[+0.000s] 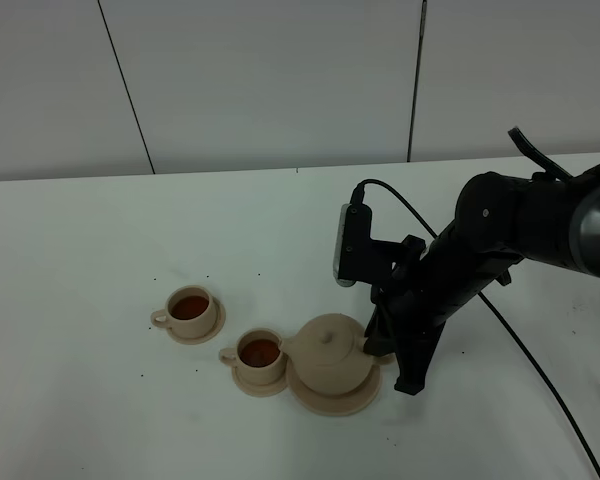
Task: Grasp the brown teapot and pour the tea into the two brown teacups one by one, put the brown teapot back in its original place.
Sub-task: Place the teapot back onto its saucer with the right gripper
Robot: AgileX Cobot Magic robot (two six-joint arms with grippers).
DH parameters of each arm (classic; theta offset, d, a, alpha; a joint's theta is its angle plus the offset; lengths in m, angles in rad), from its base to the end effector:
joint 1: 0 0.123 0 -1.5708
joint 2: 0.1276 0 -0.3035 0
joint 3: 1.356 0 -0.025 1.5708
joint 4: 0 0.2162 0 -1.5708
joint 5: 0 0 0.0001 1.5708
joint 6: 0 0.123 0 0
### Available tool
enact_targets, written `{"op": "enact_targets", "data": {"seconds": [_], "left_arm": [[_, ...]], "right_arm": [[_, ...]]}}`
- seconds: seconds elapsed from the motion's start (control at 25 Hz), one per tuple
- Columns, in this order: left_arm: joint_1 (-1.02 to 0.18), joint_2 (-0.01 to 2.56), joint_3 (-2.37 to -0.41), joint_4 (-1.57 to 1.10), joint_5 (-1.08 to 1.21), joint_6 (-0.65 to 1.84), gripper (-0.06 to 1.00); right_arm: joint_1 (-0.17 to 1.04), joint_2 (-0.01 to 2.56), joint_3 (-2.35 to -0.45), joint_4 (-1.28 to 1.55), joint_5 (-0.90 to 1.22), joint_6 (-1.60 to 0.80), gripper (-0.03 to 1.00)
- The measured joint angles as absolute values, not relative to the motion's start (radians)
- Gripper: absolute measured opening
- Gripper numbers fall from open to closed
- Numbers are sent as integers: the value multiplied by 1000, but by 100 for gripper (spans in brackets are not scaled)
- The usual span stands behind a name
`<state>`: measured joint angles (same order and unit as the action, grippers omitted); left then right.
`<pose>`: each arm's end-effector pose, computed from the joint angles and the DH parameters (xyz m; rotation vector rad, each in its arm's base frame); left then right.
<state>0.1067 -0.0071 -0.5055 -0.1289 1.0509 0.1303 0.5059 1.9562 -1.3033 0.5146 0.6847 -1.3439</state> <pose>-0.0252 -0.0165 0.2492 0.0299 2.0151 -0.0030 0.3216 0.2220 0.1844 -1.8289 1.9641 0.3075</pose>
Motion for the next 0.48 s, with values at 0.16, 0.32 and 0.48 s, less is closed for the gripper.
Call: {"op": "enact_targets", "data": {"seconds": [0.16, 0.32, 0.48], "left_arm": [[107, -7, -506, -129, 1051, 130, 24], [107, -7, -506, -129, 1051, 130, 24], [107, -7, -506, -129, 1051, 130, 24]], "right_arm": [[506, 1956, -1303, 515, 685, -1343, 10], [506, 1956, -1303, 515, 685, -1341, 10], [506, 1956, -1303, 515, 688, -1341, 10]]}}
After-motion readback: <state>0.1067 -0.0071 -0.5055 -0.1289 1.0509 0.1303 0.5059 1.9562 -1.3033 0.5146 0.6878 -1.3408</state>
